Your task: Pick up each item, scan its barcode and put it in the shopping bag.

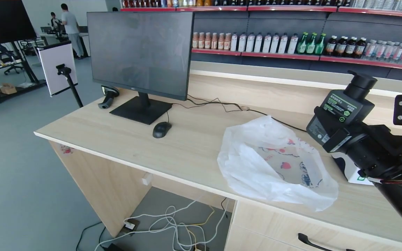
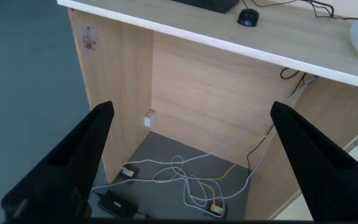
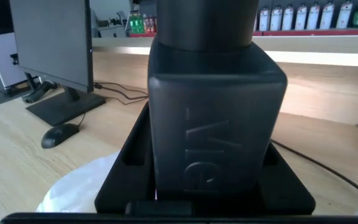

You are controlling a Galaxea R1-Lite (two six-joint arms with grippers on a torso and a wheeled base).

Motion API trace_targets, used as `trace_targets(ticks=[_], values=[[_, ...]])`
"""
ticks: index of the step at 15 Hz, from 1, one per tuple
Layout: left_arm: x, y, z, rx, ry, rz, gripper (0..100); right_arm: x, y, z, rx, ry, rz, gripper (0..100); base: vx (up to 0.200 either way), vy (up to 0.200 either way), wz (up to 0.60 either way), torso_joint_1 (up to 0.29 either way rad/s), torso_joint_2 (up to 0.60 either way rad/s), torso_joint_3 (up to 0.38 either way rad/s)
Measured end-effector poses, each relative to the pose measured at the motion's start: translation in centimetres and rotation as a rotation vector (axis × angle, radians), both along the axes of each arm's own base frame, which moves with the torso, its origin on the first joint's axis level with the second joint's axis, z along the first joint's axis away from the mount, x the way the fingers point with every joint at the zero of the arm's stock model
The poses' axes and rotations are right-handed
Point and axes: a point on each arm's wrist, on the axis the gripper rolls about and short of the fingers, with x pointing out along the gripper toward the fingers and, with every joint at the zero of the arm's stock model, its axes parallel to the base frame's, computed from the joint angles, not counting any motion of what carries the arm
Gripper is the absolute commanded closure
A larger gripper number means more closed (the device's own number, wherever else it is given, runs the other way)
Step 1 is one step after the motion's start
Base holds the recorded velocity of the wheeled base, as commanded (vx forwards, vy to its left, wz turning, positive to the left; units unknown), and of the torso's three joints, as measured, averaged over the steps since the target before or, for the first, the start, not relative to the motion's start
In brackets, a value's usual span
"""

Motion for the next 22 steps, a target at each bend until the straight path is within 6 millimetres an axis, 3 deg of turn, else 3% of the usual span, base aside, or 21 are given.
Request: trace_targets(ticks=[4, 10, 13, 22], values=[[0.0, 0.0, 0.0, 0.000, 0.001, 0.001, 0, -0.1, -0.1, -0.1, 0.010, 0.007, 0.006, 100, 0.000, 0.000, 0.00, 0.000, 0.00, 0.000], [0.0, 0.0, 0.0, 0.000, 0.001, 0.000, 0, 0.0, 0.3, -2.5, 0.021, 0.116, 0.032, 100, 0.000, 0.000, 0.00, 0.000, 0.00, 0.000], [0.0, 0.0, 0.0, -0.001, 0.001, 0.000, 0, 1.2, 1.0, -2.6, 0.044, 0.119, 0.048, 100, 0.000, 0.000, 0.00, 0.000, 0.00, 0.000], [0.0, 0.0, 0.0, -0.002, -0.001, 0.000, 0, 4.2, 3.1, -2.8, 0.329, 0.174, 0.201, 100, 0.000, 0.000, 0.00, 0.000, 0.00, 0.000]])
